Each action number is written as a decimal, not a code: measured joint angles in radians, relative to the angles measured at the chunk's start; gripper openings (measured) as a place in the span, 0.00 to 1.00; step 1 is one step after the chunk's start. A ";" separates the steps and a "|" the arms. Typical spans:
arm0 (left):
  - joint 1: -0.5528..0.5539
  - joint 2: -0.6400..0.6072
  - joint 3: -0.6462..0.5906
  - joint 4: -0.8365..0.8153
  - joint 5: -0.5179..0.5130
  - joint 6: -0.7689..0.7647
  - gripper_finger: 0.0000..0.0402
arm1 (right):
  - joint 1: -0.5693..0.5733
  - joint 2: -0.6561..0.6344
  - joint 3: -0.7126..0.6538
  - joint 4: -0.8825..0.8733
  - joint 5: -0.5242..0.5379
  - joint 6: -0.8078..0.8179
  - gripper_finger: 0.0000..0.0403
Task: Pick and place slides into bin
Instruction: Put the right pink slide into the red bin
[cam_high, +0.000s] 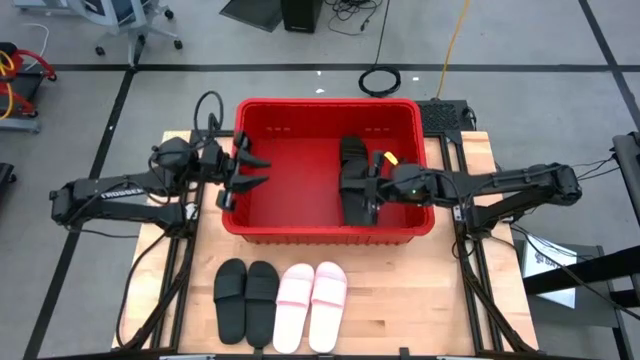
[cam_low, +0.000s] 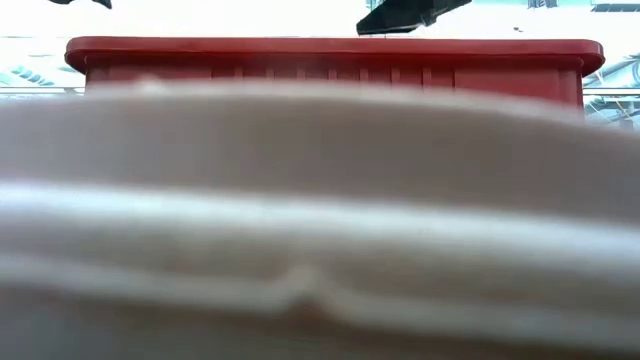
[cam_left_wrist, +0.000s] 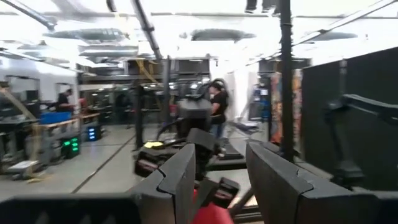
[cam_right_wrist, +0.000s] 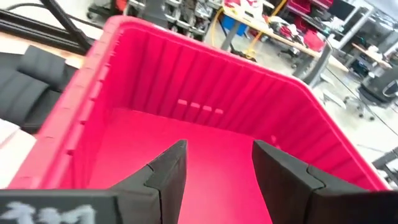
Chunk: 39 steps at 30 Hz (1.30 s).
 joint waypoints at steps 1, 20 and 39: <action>-0.020 0.000 0.000 -0.001 0.000 0.010 0.37 | 0.010 -0.002 0.000 0.004 0.000 0.000 0.42; -0.423 0.000 0.000 -0.104 -0.291 0.250 0.37 | 0.233 -0.008 0.000 0.091 0.002 0.006 0.42; -0.788 0.113 0.000 -0.044 -0.614 0.423 0.37 | 0.433 -0.008 0.000 0.184 0.002 0.037 0.41</action>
